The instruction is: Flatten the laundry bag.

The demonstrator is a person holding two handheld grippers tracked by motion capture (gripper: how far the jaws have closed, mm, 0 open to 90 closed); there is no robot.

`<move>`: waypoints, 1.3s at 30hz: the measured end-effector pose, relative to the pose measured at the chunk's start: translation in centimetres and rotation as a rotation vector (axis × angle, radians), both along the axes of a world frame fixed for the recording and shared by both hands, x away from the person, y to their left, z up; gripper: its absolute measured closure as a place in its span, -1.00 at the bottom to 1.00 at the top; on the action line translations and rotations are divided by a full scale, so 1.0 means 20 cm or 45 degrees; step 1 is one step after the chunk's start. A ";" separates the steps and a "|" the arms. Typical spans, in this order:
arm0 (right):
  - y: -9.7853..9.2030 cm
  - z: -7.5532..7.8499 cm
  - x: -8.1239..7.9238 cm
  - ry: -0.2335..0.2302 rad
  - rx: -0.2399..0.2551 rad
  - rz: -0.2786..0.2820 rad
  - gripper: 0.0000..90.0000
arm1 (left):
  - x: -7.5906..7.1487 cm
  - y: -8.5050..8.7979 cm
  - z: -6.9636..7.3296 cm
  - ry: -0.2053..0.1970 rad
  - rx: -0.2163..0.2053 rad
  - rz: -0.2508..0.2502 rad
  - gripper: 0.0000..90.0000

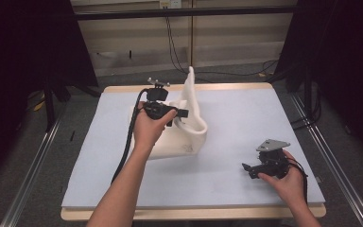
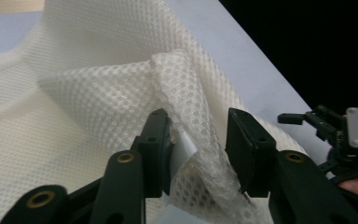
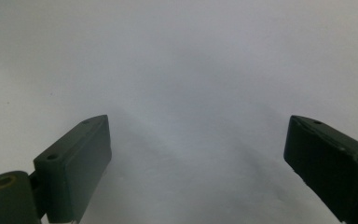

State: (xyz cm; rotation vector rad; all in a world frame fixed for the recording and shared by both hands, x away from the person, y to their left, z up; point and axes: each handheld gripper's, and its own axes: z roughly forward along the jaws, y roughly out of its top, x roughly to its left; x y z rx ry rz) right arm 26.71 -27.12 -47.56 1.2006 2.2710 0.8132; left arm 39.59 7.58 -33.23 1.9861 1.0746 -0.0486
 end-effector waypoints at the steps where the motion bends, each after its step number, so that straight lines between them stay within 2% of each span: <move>1: 0.00 0.00 0.00 0.003 -0.001 0.000 -0.84 | 0.00 -0.01 0.00 -0.007 0.002 -0.006 0.29; 3: 0.00 0.00 0.00 0.001 -0.006 0.004 -0.84 | -0.01 -0.02 0.00 -0.037 0.021 0.003 0.14; 11: 0.00 0.00 0.00 0.001 -0.004 0.004 -0.84 | 0.00 0.05 -0.01 -0.035 0.070 -0.008 -0.26; 12: 0.01 0.00 0.00 0.005 -0.005 0.006 -0.84 | 0.01 0.06 -0.01 -0.038 0.068 0.001 -0.39; 13: 0.01 0.00 0.00 0.005 -0.005 0.006 -0.84 | 0.01 0.07 -0.01 -0.036 0.075 -0.011 -0.39; 15: 0.01 -0.01 0.00 0.009 -0.006 0.004 -0.84 | 0.00 0.10 -0.02 -0.042 0.057 0.004 -0.40; 22: 0.02 -0.01 0.00 0.013 -0.007 0.007 -0.84 | 0.00 0.17 -0.02 -0.075 0.074 0.033 -0.52; 24: 0.02 -0.01 0.00 0.013 -0.010 0.008 -0.84 | 0.00 0.17 -0.03 -0.073 0.069 0.044 -0.54; 29: 0.02 -0.01 0.00 0.013 -0.010 0.016 -0.84 | 0.02 0.16 -0.05 -0.074 0.103 0.047 -0.58; 33: 0.02 -0.01 0.00 0.011 -0.021 0.015 -0.84 | 0.03 0.18 -0.07 -0.081 0.118 0.057 -0.63; 39: 0.02 -0.02 0.00 0.020 -0.019 0.018 -0.84 | 0.05 0.25 -0.05 -0.107 0.114 0.095 -0.64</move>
